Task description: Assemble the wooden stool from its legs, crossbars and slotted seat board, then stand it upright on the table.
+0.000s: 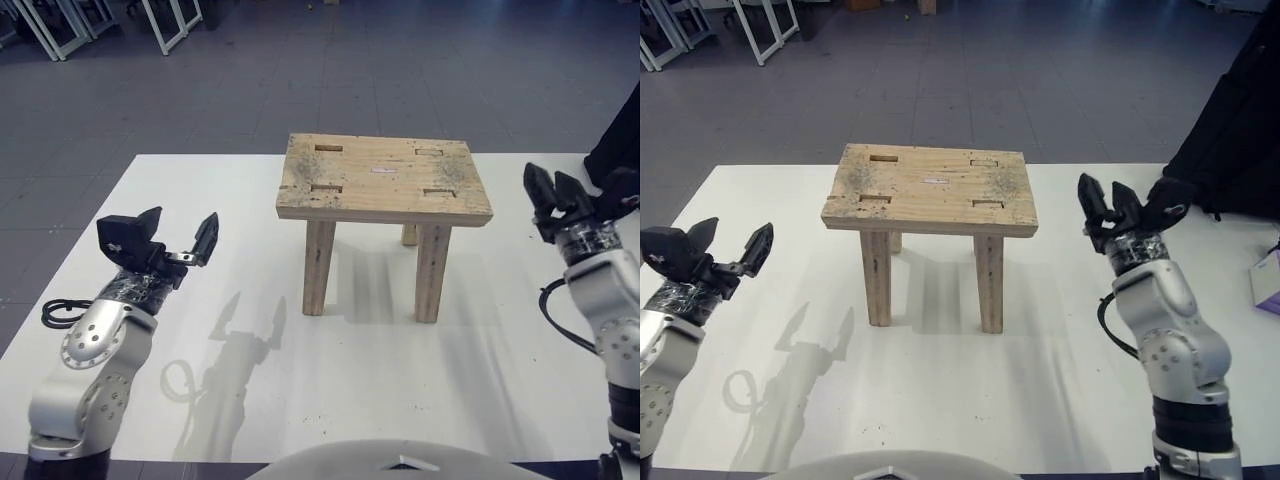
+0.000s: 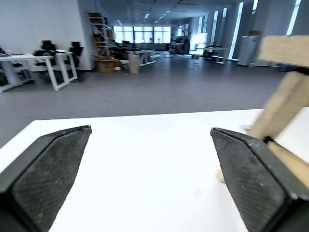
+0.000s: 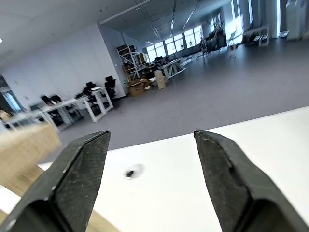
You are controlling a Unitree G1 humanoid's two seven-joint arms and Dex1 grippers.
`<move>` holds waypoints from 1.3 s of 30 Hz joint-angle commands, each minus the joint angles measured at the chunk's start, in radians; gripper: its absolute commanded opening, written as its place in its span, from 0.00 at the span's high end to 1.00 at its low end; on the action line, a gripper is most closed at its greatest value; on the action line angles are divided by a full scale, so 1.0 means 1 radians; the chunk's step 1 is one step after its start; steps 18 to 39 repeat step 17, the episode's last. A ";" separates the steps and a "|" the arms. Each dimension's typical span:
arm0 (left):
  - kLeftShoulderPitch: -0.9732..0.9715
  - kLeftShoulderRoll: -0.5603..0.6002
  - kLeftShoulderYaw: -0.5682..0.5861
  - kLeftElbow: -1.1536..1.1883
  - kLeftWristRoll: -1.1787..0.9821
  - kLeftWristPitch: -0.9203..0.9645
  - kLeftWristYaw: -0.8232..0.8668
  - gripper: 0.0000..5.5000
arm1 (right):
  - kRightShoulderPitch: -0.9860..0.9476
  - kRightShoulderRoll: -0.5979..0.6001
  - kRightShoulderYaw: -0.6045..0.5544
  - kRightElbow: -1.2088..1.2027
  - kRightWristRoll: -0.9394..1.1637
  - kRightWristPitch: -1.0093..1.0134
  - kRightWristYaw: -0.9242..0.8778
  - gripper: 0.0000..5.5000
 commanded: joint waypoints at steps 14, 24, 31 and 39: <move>-0.204 -0.317 -0.105 0.331 0.301 -0.251 -0.085 0.17 | -0.013 0.240 0.103 0.297 -0.576 -0.335 0.201 0.42; -0.209 -0.323 -0.102 0.350 0.356 -0.267 -0.075 0.17 | -0.029 0.259 0.103 0.302 -0.599 -0.331 0.221 0.42; -0.209 -0.323 -0.102 0.350 0.356 -0.267 -0.075 0.17 | -0.029 0.259 0.103 0.302 -0.599 -0.331 0.221 0.42; -0.209 -0.323 -0.102 0.350 0.356 -0.267 -0.075 0.17 | -0.029 0.259 0.103 0.302 -0.599 -0.331 0.221 0.42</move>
